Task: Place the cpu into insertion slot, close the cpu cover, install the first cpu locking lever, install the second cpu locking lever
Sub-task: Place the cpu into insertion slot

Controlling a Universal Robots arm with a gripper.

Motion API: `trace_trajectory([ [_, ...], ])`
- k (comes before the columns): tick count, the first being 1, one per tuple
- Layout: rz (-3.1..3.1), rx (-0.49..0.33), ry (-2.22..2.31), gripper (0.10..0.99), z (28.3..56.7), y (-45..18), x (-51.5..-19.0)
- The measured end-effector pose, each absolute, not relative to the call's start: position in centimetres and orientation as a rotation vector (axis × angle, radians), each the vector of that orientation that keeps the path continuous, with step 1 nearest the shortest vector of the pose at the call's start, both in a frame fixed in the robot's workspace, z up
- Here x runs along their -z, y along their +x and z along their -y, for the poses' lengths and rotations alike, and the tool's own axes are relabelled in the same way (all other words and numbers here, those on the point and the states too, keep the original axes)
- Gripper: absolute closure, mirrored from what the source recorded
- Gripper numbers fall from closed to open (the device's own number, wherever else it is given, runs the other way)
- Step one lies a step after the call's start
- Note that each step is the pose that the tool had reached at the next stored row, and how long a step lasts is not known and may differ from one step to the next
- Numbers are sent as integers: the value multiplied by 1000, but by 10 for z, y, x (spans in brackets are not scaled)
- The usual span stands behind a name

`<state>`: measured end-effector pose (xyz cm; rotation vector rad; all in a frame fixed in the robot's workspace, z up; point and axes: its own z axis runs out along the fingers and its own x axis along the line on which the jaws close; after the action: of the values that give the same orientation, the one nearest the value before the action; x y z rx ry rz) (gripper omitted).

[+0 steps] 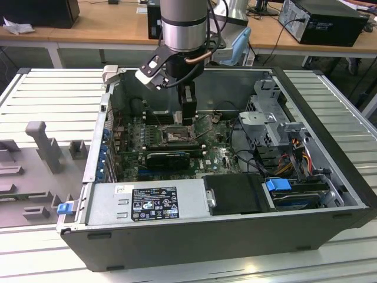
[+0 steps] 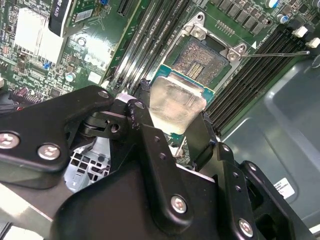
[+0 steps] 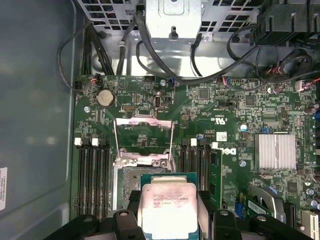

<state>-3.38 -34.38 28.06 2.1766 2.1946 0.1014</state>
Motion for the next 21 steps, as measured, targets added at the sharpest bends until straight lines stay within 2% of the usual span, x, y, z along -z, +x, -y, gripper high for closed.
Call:
trace_trajectory([
  [21,-2196,-100,2178,557,344,-34,-255],
])
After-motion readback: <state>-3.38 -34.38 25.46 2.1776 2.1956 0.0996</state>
